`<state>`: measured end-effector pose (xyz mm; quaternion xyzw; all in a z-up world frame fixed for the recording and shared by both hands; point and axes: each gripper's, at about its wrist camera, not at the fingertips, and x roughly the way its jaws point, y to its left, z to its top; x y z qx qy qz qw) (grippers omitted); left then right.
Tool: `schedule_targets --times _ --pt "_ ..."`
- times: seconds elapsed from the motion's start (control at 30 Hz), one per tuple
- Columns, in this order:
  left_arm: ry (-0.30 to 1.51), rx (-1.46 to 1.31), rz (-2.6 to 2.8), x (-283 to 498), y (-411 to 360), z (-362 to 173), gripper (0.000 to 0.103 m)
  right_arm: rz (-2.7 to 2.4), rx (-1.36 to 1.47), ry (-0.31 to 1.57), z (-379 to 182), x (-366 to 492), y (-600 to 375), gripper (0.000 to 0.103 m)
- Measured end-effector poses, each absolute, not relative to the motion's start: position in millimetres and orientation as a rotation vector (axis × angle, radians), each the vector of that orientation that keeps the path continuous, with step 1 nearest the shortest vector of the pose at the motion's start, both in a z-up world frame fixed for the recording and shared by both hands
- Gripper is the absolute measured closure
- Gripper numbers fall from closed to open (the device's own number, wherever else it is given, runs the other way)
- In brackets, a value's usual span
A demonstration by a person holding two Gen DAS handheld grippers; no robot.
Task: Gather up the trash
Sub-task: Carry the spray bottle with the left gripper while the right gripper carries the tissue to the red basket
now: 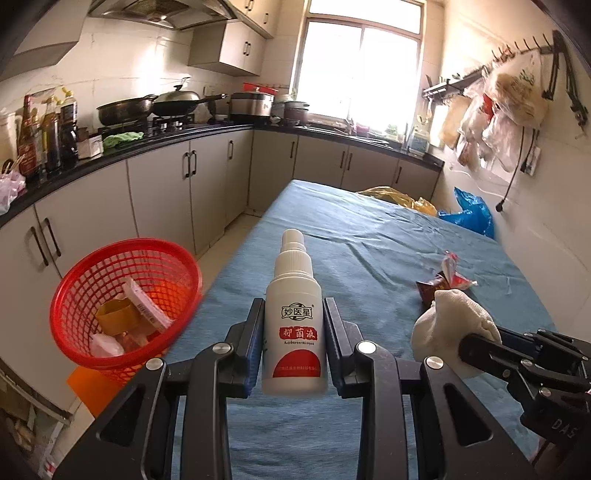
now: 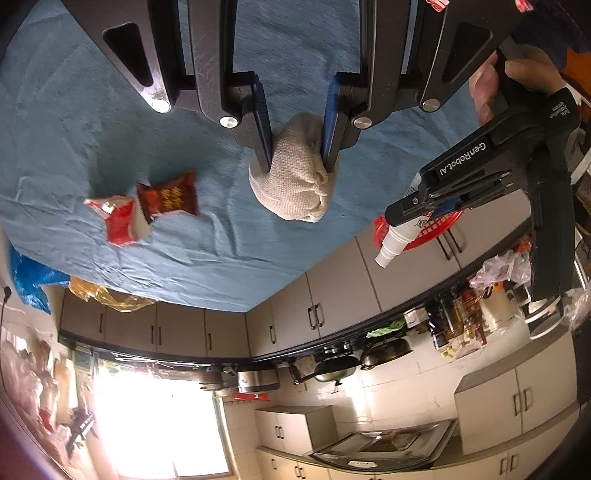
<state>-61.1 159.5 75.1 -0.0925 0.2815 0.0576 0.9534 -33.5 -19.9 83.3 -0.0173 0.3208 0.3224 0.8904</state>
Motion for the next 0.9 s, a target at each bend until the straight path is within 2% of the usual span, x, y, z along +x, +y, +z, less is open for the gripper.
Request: schedule_targets --times 0.27,0.67,0.8,0.83,0.87,0.9 --pt "0.550 -0.226 0.170 -71 201 82 0.074 0.725 -0.058 0.699 88 -23 20 0.075" --pt "0.581 -0.322 0.355 -82 312 72 0.074 0.866 -0.072 0.756 103 11 137 0.075" --pt "0.608 -0.335 0.380 -74 337 65 0.073 0.884 -0.062 0.778 97 26 178 0.071" --pt "0.618 -0.334 0.387 -71 340 64 0.065 0.888 -0.065 0.788 95 30 183 0.063" --pt "0.624 -0.341 0.392 -70 343 63 0.058 0.890 -0.065 0.795 93 34 186 0.061" --pt "0.618 -0.354 0.392 -71 346 63 0.045 0.873 -0.057 0.788 92 36 184 0.061"
